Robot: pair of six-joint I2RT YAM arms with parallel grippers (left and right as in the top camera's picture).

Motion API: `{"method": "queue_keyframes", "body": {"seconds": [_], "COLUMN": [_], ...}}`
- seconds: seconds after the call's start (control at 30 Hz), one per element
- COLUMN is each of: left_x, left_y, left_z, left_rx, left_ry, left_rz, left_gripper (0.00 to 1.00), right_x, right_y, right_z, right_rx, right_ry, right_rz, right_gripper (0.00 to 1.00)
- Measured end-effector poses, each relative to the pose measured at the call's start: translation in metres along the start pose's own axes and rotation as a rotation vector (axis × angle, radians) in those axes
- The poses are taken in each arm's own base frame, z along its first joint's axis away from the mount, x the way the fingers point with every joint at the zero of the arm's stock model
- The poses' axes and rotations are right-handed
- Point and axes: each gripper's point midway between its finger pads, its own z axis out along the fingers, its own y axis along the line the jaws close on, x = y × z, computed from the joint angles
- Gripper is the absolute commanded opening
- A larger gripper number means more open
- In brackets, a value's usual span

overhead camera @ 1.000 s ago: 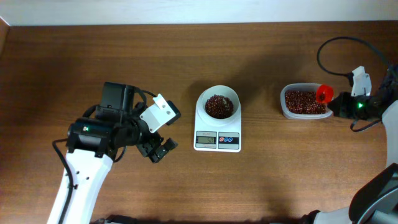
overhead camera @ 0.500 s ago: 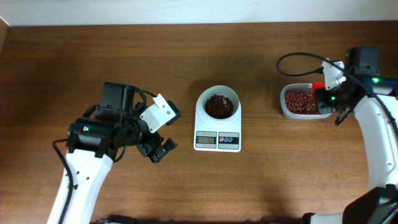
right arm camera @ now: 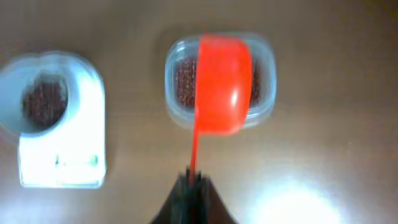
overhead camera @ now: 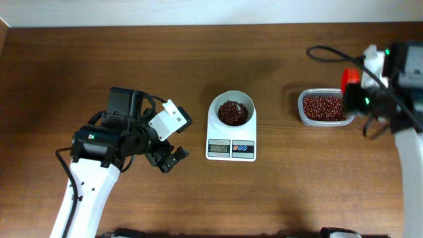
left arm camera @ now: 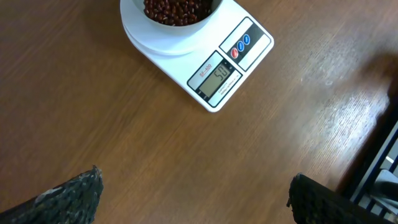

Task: Scoop and weigh 50g on scale
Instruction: 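Move the orange scoop with right gripper back over the bean tub, then lower the scoop onto the table right of the scale and open right gripper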

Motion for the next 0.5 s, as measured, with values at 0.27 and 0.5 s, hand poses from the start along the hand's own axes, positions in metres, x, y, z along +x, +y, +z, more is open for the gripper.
{"method": "queue_keyframes", "body": {"seconds": [0.27, 0.5], "left_x": [0.000, 0.001], "left_y": [0.000, 0.000], "left_z": [0.000, 0.001], "left_rx": [0.000, 0.002], "left_ry": [0.000, 0.002], "left_rz": [0.000, -0.001], "left_gripper": [0.99, 0.99], "right_x": [0.123, 0.148], "right_y": [0.030, 0.036], "right_z": [0.063, 0.153], "right_rx": [-0.262, -0.506], "right_ry": [0.437, 0.301], "right_rz": [0.398, 0.661], "right_gripper": [0.04, 0.04]}}
